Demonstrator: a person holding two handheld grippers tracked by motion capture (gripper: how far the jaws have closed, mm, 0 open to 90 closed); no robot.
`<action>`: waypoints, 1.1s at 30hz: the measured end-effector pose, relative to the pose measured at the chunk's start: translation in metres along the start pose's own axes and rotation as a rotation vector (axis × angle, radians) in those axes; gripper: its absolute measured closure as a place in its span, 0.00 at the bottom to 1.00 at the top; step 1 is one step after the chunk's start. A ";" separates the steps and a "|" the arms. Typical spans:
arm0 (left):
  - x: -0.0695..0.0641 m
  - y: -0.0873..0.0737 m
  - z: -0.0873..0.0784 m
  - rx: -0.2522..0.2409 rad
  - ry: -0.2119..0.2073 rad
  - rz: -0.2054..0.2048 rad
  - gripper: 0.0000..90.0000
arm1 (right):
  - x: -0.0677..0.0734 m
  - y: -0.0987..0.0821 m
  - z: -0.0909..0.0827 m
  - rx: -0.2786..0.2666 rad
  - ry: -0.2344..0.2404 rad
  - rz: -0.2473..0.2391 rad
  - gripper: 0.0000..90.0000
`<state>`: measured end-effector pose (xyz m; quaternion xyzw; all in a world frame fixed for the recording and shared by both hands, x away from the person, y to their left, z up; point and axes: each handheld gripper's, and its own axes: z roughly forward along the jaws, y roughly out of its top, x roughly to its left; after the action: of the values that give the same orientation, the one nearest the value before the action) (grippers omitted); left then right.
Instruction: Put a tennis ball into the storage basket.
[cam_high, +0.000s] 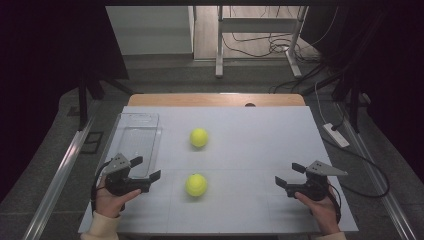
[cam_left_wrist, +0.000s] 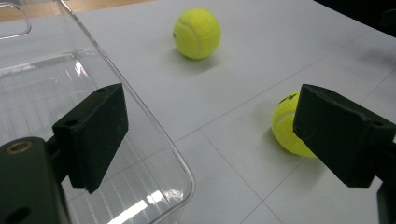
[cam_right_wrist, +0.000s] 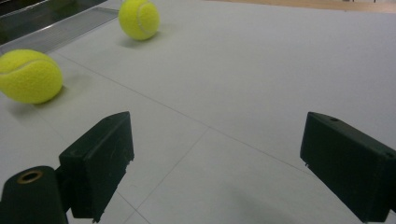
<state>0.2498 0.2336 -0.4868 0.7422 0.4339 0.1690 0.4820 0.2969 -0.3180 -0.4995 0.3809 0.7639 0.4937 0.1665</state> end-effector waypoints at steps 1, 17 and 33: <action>0.000 0.000 0.000 -0.002 -0.002 0.002 0.13 | 0.000 0.000 0.000 0.002 -0.003 -0.002 0.11; -0.001 0.005 -0.008 -0.037 -0.006 0.010 0.13 | 0.004 -0.004 -0.005 -0.010 -0.017 0.014 0.11; -0.010 0.012 -0.010 -0.043 -0.017 0.022 0.13 | 0.004 -0.005 -0.005 -0.012 -0.024 0.009 0.11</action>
<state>0.2431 0.2295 -0.4704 0.7378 0.4179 0.1775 0.4996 0.2888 -0.3188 -0.5006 0.3890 0.7573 0.4943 0.1756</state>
